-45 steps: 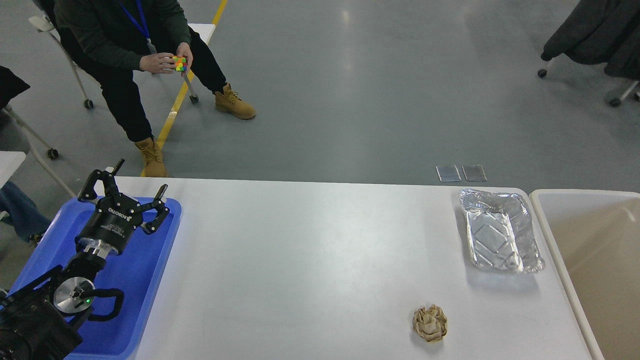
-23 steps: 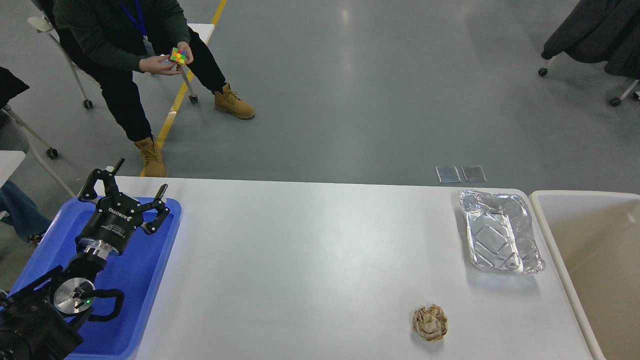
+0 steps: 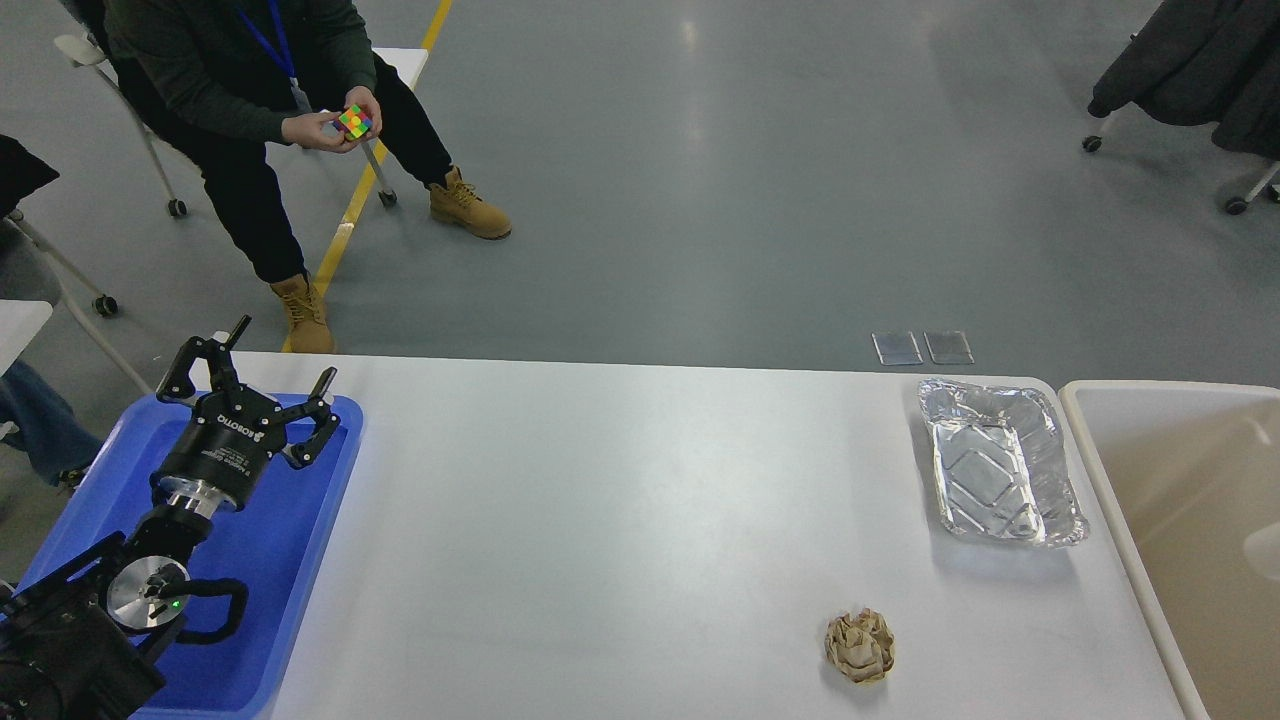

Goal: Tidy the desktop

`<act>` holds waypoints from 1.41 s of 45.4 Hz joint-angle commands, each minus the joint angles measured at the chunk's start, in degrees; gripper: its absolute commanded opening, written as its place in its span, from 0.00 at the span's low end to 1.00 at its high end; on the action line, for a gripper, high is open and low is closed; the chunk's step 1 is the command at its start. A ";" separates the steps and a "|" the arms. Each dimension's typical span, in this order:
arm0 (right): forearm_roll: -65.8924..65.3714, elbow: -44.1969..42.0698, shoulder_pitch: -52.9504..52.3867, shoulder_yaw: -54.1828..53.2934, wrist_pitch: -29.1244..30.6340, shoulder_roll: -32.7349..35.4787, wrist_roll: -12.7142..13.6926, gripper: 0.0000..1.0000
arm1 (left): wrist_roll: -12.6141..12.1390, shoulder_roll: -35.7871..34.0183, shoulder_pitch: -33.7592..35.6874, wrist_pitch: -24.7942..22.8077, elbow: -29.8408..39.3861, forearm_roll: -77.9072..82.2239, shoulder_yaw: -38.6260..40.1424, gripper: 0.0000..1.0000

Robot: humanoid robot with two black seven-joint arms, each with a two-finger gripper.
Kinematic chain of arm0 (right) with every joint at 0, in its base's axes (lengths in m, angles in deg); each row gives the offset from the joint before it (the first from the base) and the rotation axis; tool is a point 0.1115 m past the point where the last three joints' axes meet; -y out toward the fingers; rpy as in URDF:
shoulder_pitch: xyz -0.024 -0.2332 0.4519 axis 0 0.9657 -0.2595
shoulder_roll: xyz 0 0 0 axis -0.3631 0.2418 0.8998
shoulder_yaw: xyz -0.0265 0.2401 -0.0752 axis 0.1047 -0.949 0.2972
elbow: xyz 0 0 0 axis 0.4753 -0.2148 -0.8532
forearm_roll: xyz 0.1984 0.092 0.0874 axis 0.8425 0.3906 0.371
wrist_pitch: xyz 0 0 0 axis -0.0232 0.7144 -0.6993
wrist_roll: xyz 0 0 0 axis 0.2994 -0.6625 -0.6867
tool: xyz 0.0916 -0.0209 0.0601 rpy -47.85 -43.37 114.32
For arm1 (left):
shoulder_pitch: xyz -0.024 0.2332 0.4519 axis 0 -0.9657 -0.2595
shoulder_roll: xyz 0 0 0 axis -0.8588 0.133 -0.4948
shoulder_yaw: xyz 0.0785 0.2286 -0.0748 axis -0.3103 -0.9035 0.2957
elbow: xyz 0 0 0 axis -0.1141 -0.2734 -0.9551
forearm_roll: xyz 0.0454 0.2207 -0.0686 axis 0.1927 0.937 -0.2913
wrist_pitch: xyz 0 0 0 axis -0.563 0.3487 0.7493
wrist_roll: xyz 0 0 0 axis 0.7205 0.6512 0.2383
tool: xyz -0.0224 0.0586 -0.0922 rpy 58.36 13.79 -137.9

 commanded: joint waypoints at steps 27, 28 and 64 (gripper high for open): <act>-0.14 -1.70 2.42 -3.00 -6.84 -3.67 0.00 0.99 | 0.04 0.00 0.00 0.00 0.00 0.00 0.00 0.99; -0.05 -1.52 2.16 -3.00 -6.84 -3.41 0.00 0.99 | 0.04 0.00 0.08 0.00 0.00 0.00 0.00 0.99; -9.53 27.56 -31.67 2.35 -2.71 20.32 0.00 0.99 | -0.04 0.00 0.09 0.00 0.00 0.00 0.00 0.99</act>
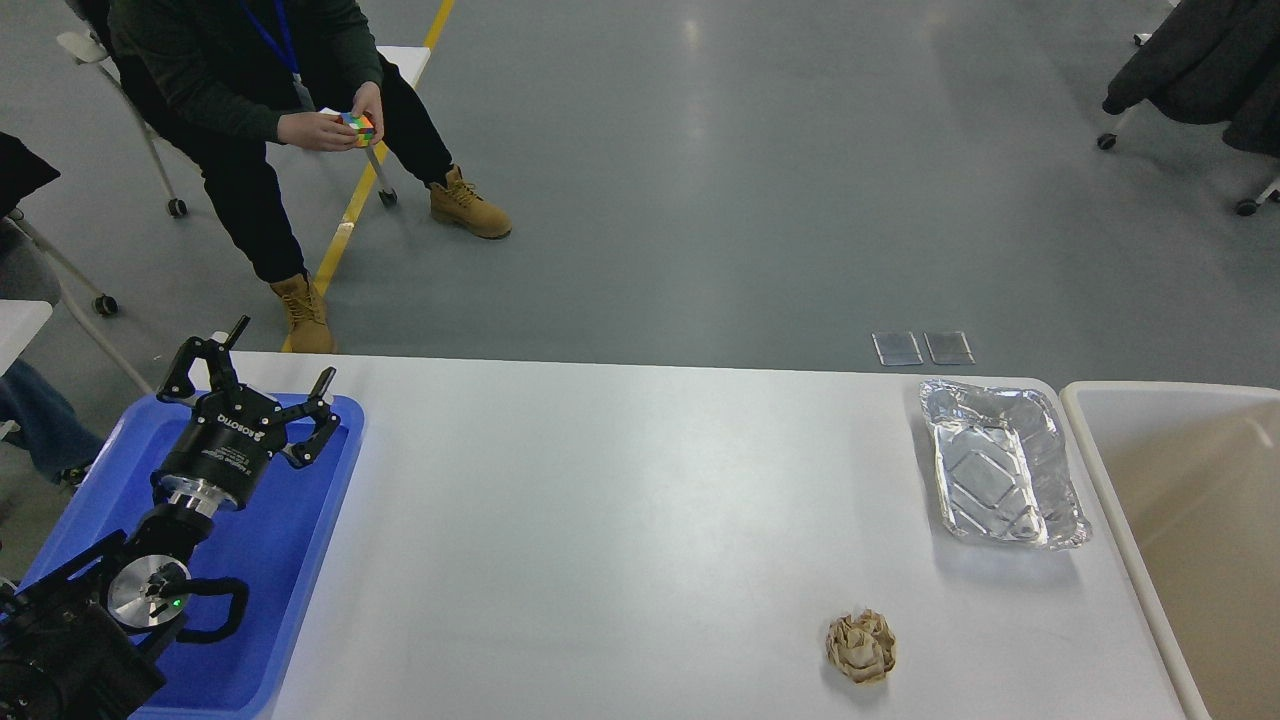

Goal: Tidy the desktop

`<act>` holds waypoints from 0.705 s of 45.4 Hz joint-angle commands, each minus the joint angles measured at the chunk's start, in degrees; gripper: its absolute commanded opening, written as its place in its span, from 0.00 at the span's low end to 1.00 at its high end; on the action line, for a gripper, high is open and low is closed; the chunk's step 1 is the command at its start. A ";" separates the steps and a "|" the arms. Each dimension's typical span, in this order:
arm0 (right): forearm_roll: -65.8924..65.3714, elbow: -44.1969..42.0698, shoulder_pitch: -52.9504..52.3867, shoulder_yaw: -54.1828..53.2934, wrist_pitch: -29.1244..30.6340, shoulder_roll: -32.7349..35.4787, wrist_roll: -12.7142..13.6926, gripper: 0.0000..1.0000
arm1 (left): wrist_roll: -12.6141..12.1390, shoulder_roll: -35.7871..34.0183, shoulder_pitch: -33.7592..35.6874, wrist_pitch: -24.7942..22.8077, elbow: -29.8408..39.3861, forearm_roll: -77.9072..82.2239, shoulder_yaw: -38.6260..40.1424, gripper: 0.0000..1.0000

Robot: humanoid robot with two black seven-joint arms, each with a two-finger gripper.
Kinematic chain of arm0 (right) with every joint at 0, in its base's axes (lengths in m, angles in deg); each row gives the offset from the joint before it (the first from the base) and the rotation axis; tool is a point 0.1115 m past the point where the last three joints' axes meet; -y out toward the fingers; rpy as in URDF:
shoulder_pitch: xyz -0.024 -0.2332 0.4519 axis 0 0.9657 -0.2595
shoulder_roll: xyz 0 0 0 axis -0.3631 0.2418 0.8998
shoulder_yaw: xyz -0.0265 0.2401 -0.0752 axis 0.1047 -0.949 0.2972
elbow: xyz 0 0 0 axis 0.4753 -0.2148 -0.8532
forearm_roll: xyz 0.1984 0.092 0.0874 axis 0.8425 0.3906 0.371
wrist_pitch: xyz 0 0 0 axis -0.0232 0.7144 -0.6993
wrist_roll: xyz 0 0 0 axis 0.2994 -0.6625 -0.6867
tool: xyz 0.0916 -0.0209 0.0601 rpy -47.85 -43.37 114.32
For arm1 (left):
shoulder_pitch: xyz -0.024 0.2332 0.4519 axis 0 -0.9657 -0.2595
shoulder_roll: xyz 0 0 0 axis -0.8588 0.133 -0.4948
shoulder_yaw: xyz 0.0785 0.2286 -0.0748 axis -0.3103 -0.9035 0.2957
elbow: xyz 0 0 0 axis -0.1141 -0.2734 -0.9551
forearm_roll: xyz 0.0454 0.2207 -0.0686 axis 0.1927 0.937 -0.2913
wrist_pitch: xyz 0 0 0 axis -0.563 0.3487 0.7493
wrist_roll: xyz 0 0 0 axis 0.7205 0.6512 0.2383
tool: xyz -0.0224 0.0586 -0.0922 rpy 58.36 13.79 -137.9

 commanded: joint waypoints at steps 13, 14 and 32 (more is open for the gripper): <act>-8.74 16.48 -35.01 21.41 6.99 3.22 0.18 0.99 | -0.04 0.00 0.00 0.00 0.00 0.00 0.00 0.99; -8.66 16.92 -36.42 23.17 7.16 2.08 0.18 0.99 | -0.04 0.00 0.00 0.00 0.00 0.09 0.00 0.99; -7.95 23.86 -53.66 36.90 13.31 -15.16 0.18 1.00 | 0.05 0.00 0.00 0.00 0.00 0.00 0.00 0.99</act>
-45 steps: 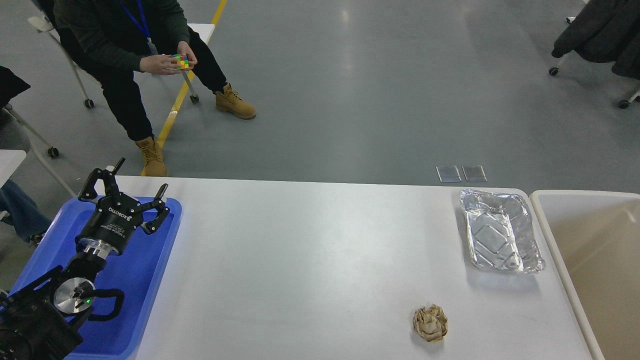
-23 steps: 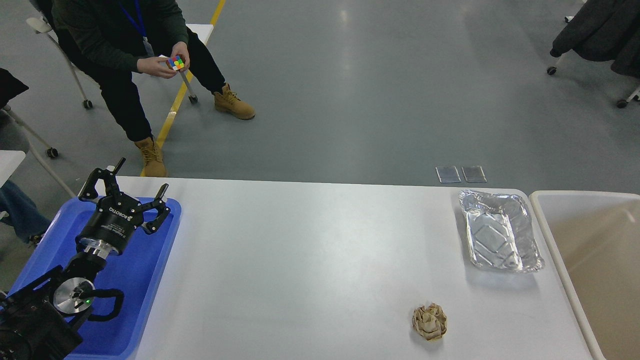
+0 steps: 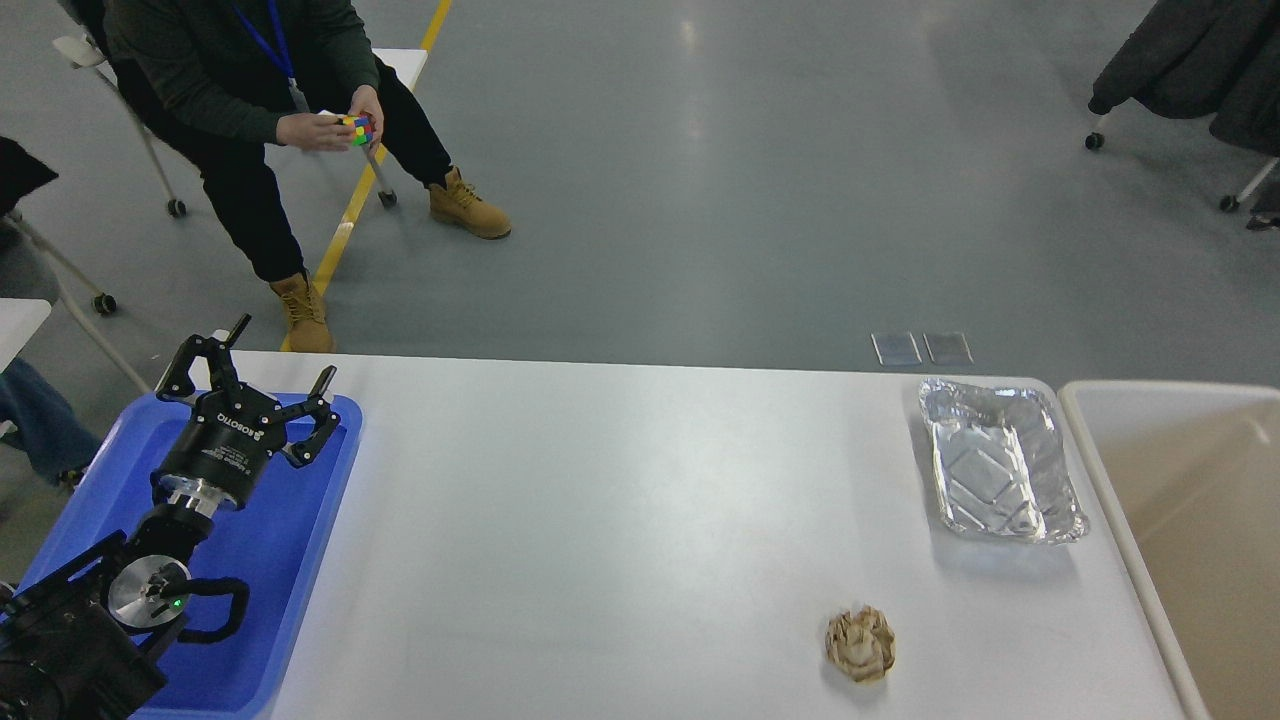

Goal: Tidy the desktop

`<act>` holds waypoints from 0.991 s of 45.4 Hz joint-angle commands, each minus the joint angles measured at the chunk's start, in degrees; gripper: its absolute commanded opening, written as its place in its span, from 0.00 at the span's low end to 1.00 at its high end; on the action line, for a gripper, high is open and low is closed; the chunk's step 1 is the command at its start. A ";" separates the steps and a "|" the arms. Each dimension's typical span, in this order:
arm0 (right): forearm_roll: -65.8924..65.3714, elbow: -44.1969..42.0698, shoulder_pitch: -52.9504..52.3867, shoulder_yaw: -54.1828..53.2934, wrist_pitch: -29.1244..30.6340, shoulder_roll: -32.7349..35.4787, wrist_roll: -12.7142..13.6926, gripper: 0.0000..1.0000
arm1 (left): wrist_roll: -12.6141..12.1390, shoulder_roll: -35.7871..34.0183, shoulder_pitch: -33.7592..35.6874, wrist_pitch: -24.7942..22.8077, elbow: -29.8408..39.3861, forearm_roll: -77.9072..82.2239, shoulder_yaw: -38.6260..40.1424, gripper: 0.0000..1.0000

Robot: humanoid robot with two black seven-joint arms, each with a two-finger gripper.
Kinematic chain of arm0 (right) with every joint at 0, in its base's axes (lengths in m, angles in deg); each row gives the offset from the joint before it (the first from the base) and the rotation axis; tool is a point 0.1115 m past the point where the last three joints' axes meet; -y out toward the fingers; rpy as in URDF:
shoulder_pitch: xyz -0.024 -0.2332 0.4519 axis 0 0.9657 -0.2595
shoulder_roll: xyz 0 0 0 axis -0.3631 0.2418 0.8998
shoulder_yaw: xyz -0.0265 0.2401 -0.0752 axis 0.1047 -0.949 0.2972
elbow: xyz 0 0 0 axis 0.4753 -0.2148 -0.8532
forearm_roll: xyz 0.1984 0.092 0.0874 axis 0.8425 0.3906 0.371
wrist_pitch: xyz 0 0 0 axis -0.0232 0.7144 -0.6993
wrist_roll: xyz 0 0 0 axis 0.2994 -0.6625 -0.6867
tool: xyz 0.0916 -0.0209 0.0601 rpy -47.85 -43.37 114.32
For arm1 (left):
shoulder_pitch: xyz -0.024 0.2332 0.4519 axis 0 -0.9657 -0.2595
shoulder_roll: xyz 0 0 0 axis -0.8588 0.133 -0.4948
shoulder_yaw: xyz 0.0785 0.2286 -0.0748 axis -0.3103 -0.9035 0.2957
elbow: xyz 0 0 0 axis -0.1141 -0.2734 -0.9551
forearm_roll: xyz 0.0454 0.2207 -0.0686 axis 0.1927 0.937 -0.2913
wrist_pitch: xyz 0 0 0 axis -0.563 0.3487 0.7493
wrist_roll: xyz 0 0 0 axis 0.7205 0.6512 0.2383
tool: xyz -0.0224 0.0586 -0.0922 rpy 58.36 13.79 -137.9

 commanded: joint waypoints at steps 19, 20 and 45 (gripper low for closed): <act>-0.93 9.99 -17.77 6.80 19.47 -15.29 0.04 1.00 | -0.03 0.00 -0.09 0.00 -0.01 -0.02 0.09 0.99; -0.93 10.95 -18.12 6.80 19.73 -15.29 0.04 1.00 | -0.03 0.00 -0.09 0.00 -0.01 -0.02 0.09 0.99; -0.22 27.39 -18.65 5.57 24.75 -18.10 0.04 1.00 | -0.03 0.00 -0.09 0.00 -0.01 -0.02 0.09 0.99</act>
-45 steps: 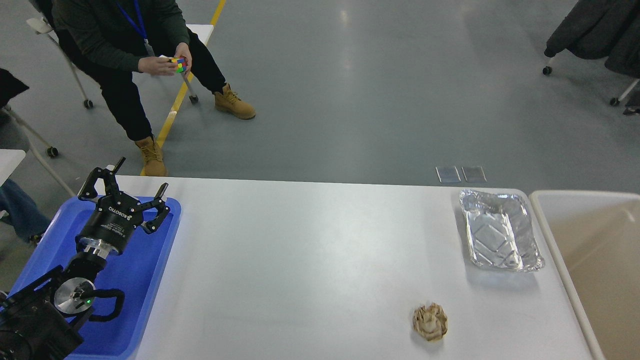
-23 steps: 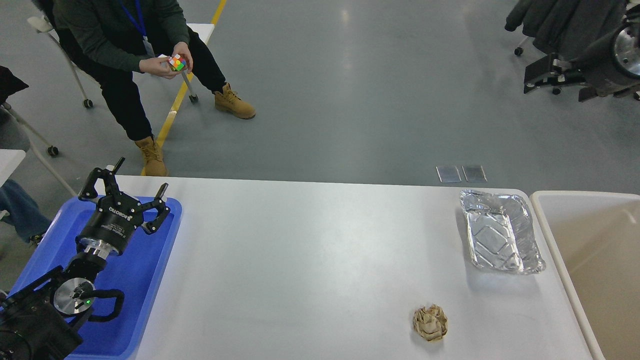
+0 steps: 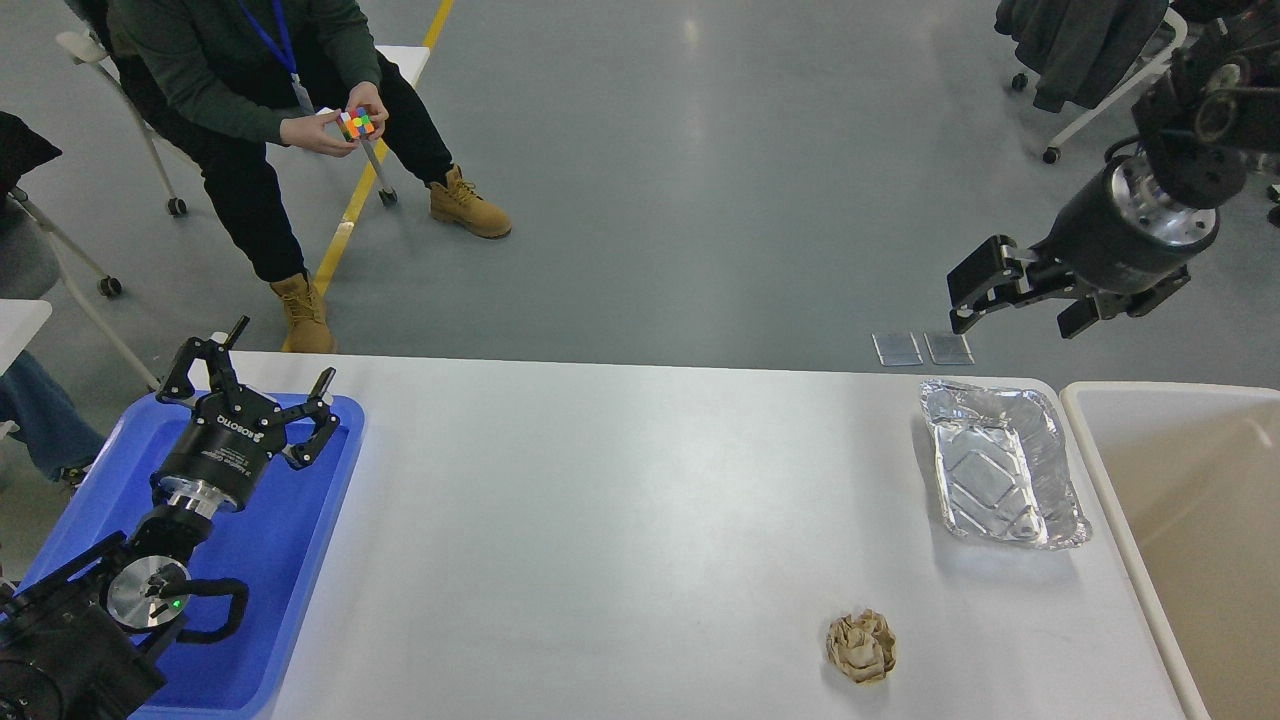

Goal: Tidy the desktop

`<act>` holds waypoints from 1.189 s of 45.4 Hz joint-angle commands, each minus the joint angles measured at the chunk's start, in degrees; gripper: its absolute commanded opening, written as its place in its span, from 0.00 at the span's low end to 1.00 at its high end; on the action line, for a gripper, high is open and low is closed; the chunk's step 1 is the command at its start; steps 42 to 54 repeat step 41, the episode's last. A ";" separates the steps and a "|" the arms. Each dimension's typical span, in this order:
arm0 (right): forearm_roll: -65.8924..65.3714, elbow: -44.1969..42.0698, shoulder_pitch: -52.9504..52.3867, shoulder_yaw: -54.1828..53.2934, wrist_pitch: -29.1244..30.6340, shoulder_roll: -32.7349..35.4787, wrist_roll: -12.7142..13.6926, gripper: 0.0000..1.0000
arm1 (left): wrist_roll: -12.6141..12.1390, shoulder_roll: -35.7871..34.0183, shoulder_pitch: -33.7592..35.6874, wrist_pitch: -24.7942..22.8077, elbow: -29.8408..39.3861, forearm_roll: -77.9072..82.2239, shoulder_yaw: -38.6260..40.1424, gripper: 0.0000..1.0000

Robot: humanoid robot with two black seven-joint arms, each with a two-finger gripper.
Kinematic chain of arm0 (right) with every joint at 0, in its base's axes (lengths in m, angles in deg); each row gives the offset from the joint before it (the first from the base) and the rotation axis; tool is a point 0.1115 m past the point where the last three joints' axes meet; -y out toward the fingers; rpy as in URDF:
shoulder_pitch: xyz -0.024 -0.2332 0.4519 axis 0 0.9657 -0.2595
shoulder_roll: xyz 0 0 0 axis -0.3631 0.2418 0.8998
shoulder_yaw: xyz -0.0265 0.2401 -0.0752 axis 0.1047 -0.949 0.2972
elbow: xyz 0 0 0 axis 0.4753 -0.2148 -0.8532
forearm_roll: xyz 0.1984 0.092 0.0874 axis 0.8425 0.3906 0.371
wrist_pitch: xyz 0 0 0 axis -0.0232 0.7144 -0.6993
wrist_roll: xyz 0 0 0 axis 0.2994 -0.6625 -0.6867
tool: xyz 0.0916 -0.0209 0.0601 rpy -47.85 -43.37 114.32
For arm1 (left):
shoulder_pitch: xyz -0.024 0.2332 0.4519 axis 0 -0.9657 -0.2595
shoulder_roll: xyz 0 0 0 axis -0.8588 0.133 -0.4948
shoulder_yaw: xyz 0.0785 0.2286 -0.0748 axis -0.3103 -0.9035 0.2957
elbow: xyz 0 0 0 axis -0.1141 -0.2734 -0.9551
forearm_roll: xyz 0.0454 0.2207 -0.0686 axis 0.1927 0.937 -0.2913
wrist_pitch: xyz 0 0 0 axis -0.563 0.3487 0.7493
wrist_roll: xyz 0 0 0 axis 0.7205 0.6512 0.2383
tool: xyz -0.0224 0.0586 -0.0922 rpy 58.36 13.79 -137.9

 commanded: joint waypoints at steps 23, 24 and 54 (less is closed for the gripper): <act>0.14 6.42 0.31 -1.99 2.42 -1.35 0.01 1.00 | 0.08 0.00 0.00 0.00 0.00 0.00 0.06 0.99; 0.14 6.42 0.31 -1.99 2.42 -1.35 0.01 1.00 | -0.01 0.00 0.00 0.00 0.00 0.00 0.06 0.99; 0.14 6.77 0.31 -1.73 2.50 -1.44 0.09 1.00 | -0.01 0.00 0.00 0.00 0.00 0.00 -0.03 0.99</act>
